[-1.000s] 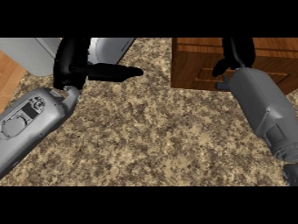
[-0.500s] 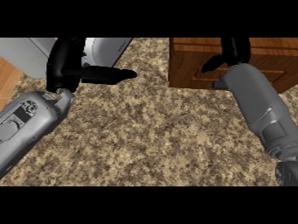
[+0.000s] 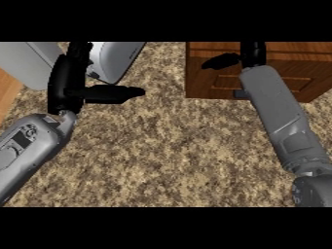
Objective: Pick up the can, place it into the drawer and close the drawer
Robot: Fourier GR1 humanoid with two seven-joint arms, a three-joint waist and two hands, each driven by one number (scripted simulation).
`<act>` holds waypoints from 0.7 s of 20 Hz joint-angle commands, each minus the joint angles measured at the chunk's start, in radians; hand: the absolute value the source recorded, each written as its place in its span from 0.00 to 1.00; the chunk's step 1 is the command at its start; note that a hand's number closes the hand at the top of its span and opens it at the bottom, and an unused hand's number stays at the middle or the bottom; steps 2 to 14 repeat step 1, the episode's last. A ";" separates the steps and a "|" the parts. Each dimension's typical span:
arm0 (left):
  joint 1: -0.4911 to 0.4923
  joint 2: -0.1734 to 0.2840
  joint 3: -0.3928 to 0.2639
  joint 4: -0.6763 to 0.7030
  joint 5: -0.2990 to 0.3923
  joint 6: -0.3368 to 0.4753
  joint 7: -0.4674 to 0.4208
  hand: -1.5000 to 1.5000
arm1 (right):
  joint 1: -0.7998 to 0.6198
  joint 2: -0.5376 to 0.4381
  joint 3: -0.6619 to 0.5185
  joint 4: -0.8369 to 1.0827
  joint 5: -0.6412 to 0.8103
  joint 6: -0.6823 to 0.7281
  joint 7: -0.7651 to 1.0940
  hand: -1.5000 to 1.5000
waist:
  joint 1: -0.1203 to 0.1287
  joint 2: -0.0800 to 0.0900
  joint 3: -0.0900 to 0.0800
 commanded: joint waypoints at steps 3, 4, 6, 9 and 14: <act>0.022 0.015 0.034 -0.021 -0.008 -0.013 0.002 0.00 | -0.046 0.002 -0.057 -0.012 -0.086 0.036 -0.014 0.00 | -0.003 -0.008 -0.004; 0.022 0.015 0.034 -0.021 -0.008 -0.013 0.002 0.00 | -0.046 0.002 -0.057 -0.012 -0.086 0.036 -0.014 0.00 | -0.003 -0.008 -0.004; 0.022 0.015 0.034 -0.021 -0.008 -0.013 0.002 0.00 | -0.046 0.002 -0.057 -0.012 -0.086 0.036 -0.014 0.00 | -0.003 -0.008 -0.004; 0.022 0.015 0.034 -0.021 -0.008 -0.013 0.002 0.00 | -0.046 0.002 -0.057 -0.012 -0.086 0.036 -0.014 0.00 | -0.003 -0.008 -0.004; 0.022 0.015 0.034 -0.021 -0.008 -0.013 0.002 0.00 | -0.046 0.002 -0.057 -0.012 -0.086 0.036 -0.014 0.00 | -0.003 -0.008 -0.004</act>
